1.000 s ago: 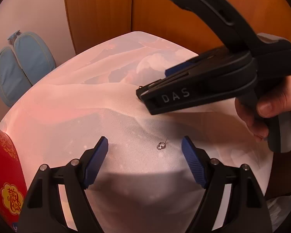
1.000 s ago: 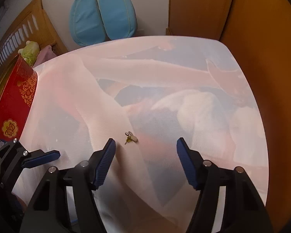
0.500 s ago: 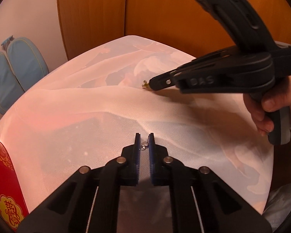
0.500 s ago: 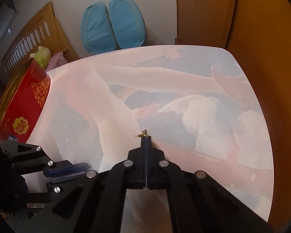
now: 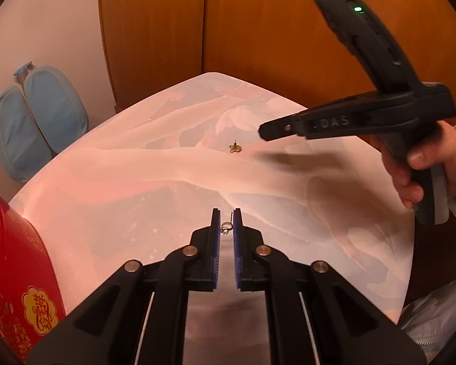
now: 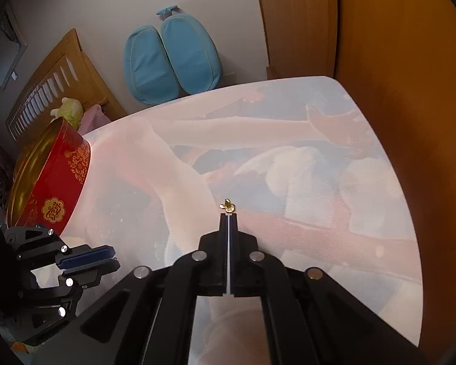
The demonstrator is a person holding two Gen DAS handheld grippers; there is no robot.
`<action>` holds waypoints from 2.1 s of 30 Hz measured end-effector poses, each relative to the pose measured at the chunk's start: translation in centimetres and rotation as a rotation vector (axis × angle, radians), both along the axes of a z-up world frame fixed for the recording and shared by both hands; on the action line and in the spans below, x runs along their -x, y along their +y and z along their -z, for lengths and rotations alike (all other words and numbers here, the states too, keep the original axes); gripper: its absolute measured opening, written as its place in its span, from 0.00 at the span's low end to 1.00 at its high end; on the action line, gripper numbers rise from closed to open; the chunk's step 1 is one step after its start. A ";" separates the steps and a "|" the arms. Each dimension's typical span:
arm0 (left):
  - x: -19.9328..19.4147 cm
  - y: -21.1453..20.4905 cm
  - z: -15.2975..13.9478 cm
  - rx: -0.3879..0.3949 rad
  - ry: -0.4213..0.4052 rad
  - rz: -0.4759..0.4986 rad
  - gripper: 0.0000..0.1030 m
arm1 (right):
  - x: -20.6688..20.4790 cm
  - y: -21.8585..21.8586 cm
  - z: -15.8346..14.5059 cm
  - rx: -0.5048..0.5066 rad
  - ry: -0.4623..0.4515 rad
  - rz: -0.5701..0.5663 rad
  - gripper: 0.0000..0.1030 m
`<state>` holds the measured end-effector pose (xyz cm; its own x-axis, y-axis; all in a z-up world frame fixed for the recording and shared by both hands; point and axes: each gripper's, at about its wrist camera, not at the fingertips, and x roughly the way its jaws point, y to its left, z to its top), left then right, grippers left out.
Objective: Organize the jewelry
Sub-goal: 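Carry both earrings into the red tin and open both tools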
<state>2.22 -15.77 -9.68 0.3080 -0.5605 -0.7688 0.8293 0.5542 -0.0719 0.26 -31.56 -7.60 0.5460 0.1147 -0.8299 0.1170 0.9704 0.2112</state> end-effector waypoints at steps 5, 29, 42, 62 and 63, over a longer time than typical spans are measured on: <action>0.1 1.9 0.2 -0.011 0.022 -0.052 0.08 | -2.5 1.1 2.1 0.094 0.028 -0.037 0.27; 0.1 14.1 -9.8 0.150 -0.072 -0.410 0.08 | -0.6 11.4 -10.1 -0.032 -0.272 -0.315 0.12; -0.2 26.4 -11.5 0.050 -0.089 -0.718 0.08 | -6.1 23.7 -12.7 -0.080 -0.254 -0.596 0.12; -11.8 29.2 -5.1 -0.239 0.135 -0.650 0.08 | -17.3 34.1 -4.5 0.141 0.213 -0.689 0.12; -11.9 29.3 -4.8 -0.240 0.144 -0.651 0.08 | -17.4 34.1 -4.3 0.134 0.218 -0.686 0.12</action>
